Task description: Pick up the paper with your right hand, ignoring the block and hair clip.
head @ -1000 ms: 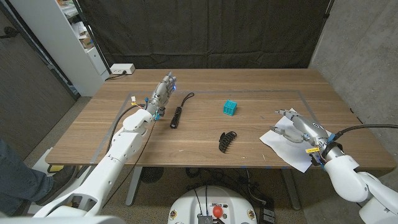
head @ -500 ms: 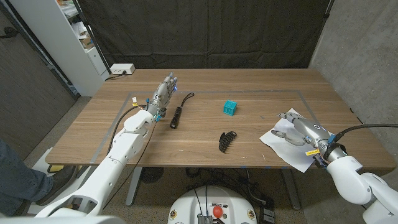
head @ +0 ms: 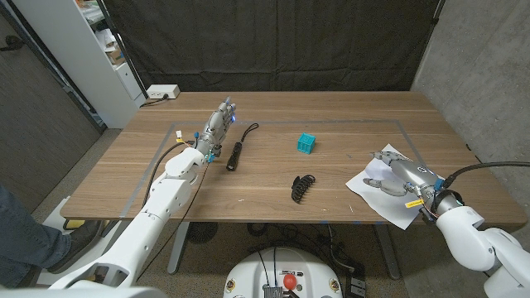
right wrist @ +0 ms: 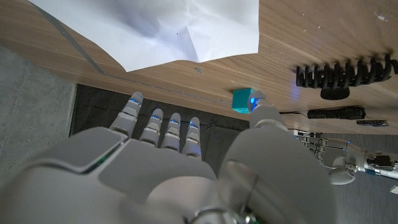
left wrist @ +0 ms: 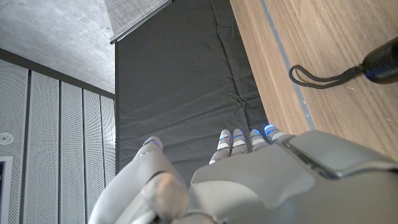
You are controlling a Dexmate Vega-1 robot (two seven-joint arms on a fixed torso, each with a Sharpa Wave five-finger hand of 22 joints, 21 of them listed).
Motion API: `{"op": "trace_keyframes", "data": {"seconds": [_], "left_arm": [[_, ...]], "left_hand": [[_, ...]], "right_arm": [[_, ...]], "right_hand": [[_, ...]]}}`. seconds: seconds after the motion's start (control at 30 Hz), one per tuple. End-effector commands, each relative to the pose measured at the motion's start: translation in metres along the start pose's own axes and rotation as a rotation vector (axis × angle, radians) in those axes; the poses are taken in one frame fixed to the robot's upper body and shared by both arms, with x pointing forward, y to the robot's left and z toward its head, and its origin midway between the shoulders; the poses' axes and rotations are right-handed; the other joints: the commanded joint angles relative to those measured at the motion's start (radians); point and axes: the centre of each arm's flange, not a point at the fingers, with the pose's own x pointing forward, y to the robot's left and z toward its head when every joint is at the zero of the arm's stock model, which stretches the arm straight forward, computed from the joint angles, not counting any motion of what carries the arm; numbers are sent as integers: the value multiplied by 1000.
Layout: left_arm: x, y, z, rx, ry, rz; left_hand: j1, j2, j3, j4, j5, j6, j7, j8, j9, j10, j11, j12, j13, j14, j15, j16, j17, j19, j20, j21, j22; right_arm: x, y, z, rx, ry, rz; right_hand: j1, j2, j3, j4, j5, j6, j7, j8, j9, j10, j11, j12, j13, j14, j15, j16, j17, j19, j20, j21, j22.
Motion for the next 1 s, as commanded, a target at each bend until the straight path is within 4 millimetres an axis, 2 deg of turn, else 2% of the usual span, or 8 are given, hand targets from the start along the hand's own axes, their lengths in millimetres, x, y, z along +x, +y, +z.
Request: {"op": "trace_keyframes", "data": {"seconds": [0.03,0.3,0.47,0.73,0.9,1.0], "left_arm": [[0,1,-2,-4,6,0],[4,1,-2,-3,6,-4],[5,1,-4,-6,10,-6],[7,3,-5,-8,13,-5],[8,3,-4,-7,11,-2],[8,4,-4,-7,13,-2]], "left_hand": [[2,13,1,-4,-1,7,4,4,5,-6,0,-2,2,-7,6,-2,3,-52,6,-1,3],[2,14,1,-4,-1,8,3,4,5,-7,0,-3,2,-8,6,-2,3,-53,8,-1,3],[2,14,0,-5,-1,9,2,4,5,-6,-1,-2,2,-8,7,-2,3,-53,10,-1,3],[2,15,0,-5,-1,9,1,3,5,-7,-3,-3,2,-8,7,-2,3,-55,13,-1,3],[2,16,-1,-6,-2,10,1,3,5,-7,-2,-2,2,-8,7,-2,3,-55,14,-1,3],[2,16,-1,-6,-2,11,2,3,5,-6,-4,-2,2,-9,7,-2,3,-55,14,-1,3]], "right_arm": [[3,0,5,-30,45,62],[4,3,5,-38,73,107],[8,3,5,-52,96,144],[11,2,6,-54,110,160],[12,3,5,-48,121,171],[13,4,4,-52,125,180]], "right_hand": [[16,-2,1,0,11,-42,5,-4,3,-29,1,-5,-1,-22,10,-5,2,-13,3,3,4],[19,-7,-2,3,18,-74,9,-4,2,-50,6,-5,-1,-31,15,-4,2,-16,3,4,5],[21,-13,-8,6,28,-110,21,-4,2,-78,17,-5,-3,-50,32,-6,1,-21,4,5,5],[26,-17,-14,9,38,-157,32,-4,2,-113,34,-7,-5,-65,39,-4,1,-30,5,4,5],[28,-20,-19,10,45,-167,38,1,1,-123,48,-3,-6,-55,70,2,0,-29,3,6,5],[29,-21,-20,10,47,-170,42,2,1,-123,54,-1,-6,-54,75,3,-1,-28,3,7,5]]}}
